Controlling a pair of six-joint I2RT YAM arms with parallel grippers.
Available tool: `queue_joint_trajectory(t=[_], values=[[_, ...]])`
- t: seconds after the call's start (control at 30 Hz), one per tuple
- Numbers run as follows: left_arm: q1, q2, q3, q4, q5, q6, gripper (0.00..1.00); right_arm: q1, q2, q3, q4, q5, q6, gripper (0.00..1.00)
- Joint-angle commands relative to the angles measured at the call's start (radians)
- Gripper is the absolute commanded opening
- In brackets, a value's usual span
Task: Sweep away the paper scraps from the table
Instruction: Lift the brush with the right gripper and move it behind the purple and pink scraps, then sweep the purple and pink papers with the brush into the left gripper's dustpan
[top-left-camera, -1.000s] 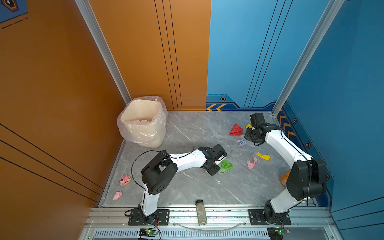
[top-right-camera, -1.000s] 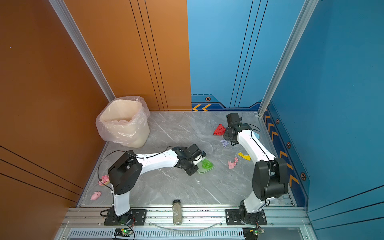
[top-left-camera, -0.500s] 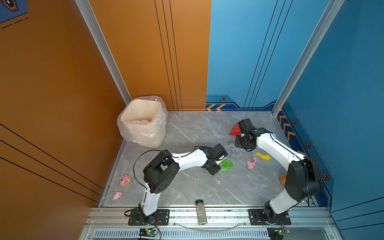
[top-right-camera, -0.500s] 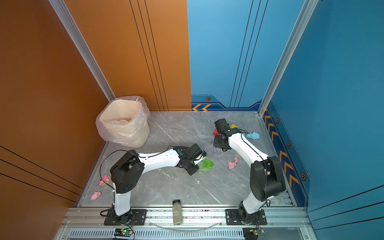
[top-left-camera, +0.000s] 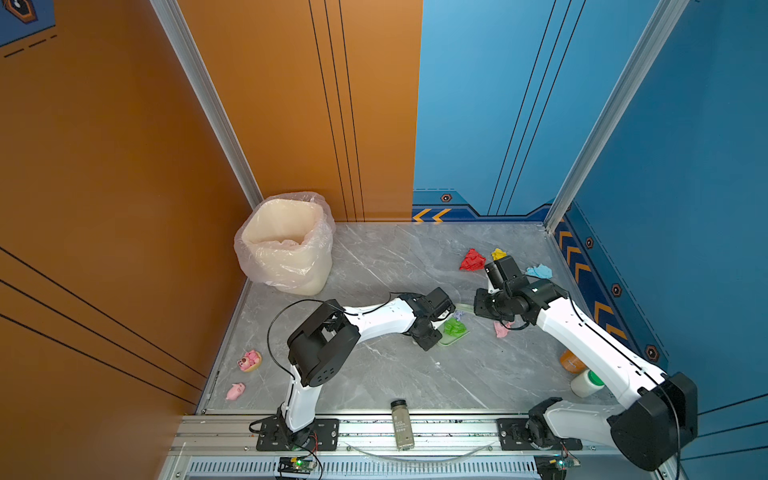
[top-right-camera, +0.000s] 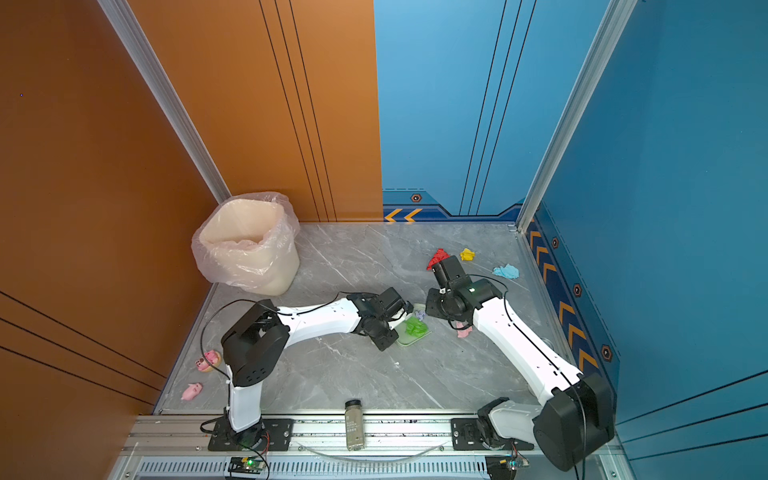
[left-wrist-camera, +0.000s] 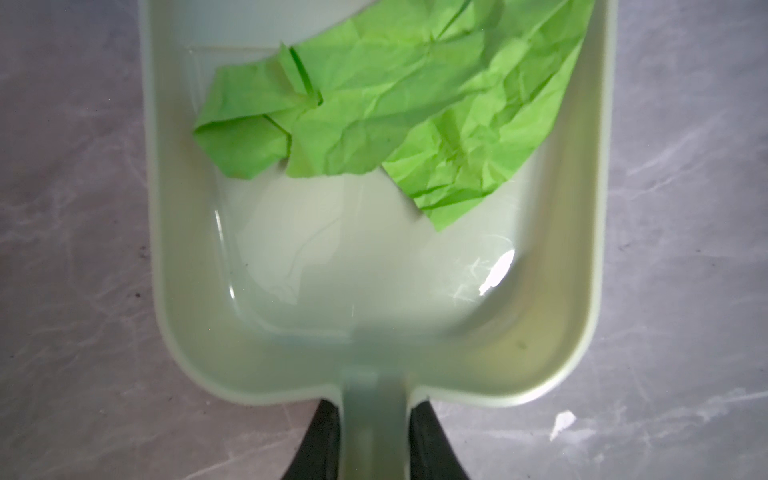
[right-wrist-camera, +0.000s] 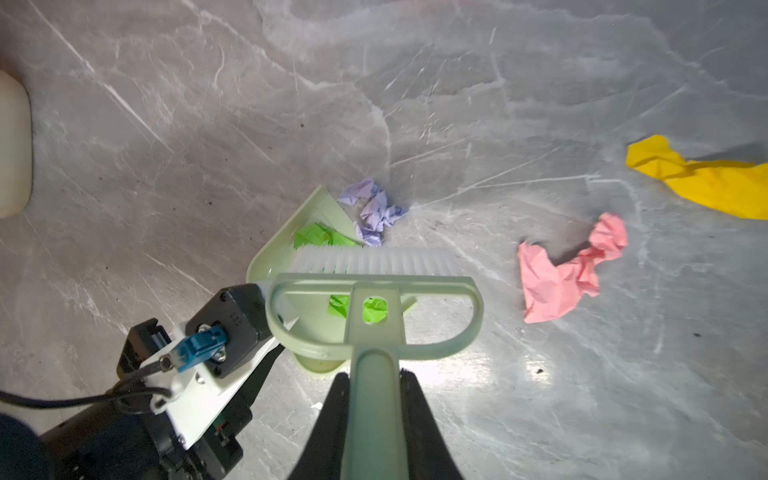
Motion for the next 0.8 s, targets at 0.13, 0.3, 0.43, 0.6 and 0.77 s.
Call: queue_joint_trajectory(t=[0.13, 0.3, 0.43, 0.6, 0.77], values=[[-0.004, 0.019, 0.018, -0.033, -0.009, -0.004, 0.0, -0.125, -0.062, -0.001, -0.171, 0.285, 0.082, 0.0], [-0.005, 0.02, 0.02, -0.033, -0.008, -0.003, 0.0, -0.175, -0.061, -0.082, -0.146, 0.242, 0.086, 0.0], [-0.005, 0.021, 0.021, -0.033, -0.008, 0.001, 0.0, -0.171, -0.045, -0.124, -0.123, 0.177, 0.076, 0.0], [-0.006, 0.026, 0.025, -0.033, -0.008, -0.002, 0.0, -0.139, -0.025, -0.163, -0.072, 0.077, 0.073, 0.0], [-0.006, 0.028, 0.026, -0.033, -0.006, -0.004, 0.0, -0.103, 0.004, -0.171, -0.005, -0.07, 0.063, 0.0]])
